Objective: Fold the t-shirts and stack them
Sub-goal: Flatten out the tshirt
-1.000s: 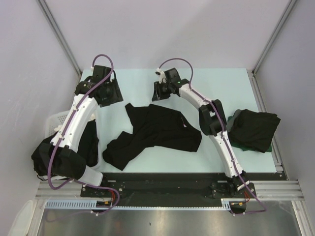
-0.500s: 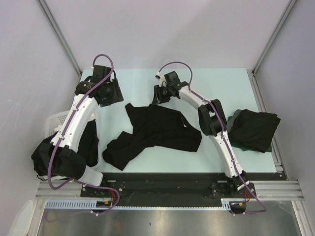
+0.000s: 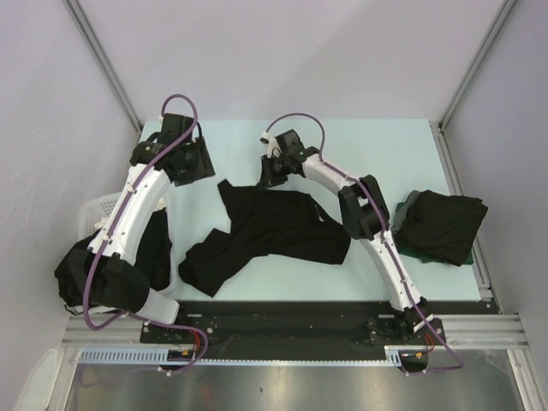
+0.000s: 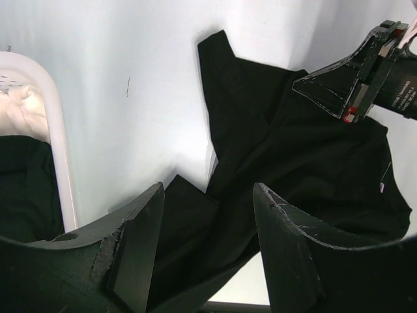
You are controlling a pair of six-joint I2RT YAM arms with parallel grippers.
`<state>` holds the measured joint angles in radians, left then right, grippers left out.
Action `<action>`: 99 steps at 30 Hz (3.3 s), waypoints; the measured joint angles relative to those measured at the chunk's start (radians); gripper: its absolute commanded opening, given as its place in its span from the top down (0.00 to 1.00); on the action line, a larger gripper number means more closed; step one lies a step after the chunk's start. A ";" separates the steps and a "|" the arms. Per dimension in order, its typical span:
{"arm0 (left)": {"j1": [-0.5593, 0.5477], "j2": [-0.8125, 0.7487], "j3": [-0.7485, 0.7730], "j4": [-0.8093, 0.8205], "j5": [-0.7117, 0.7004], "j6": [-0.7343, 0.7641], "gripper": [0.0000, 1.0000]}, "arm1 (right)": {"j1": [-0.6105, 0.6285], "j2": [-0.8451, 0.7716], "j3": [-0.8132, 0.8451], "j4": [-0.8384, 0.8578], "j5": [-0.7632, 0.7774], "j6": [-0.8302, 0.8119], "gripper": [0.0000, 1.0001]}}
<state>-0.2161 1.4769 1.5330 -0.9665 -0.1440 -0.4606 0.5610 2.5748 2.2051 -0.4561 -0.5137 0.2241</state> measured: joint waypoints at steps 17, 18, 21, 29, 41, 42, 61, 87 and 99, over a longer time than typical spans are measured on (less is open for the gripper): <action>0.000 0.000 0.000 0.000 0.006 0.000 0.38 | -0.112 -0.024 -0.002 -0.042 0.176 -0.058 1.00; 0.000 0.000 0.000 0.001 0.009 0.000 0.38 | -0.133 -0.029 -0.002 -0.049 0.196 -0.065 1.00; 0.000 0.000 0.000 0.003 0.017 0.001 0.38 | -0.222 -0.046 -0.002 -0.068 0.269 -0.084 1.00; -0.006 0.034 0.000 0.024 0.043 0.008 0.38 | -0.401 -0.085 -0.004 -0.106 0.447 -0.114 1.00; -0.028 0.219 0.014 0.130 0.082 0.015 0.38 | -0.403 -0.209 -0.150 -0.117 0.491 -0.145 1.00; -0.032 0.262 0.028 0.140 0.088 0.014 0.39 | -0.403 -0.221 -0.164 -0.117 0.491 -0.146 1.00; -0.067 0.558 0.197 0.225 0.059 -0.003 0.39 | -0.478 -0.327 -0.257 -0.124 0.447 -0.146 1.00; -0.067 0.712 0.234 0.247 0.021 -0.010 0.41 | -0.498 -0.327 -0.262 -0.123 0.393 -0.145 1.00; -0.067 0.716 0.229 0.272 0.015 -0.014 0.43 | -0.511 -0.327 -0.262 -0.123 0.372 -0.127 1.00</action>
<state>-0.2829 2.1929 1.7618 -0.6941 -0.1287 -0.4747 0.0502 2.2478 1.9430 -0.5793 -0.1421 0.0967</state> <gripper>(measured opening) 0.571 0.022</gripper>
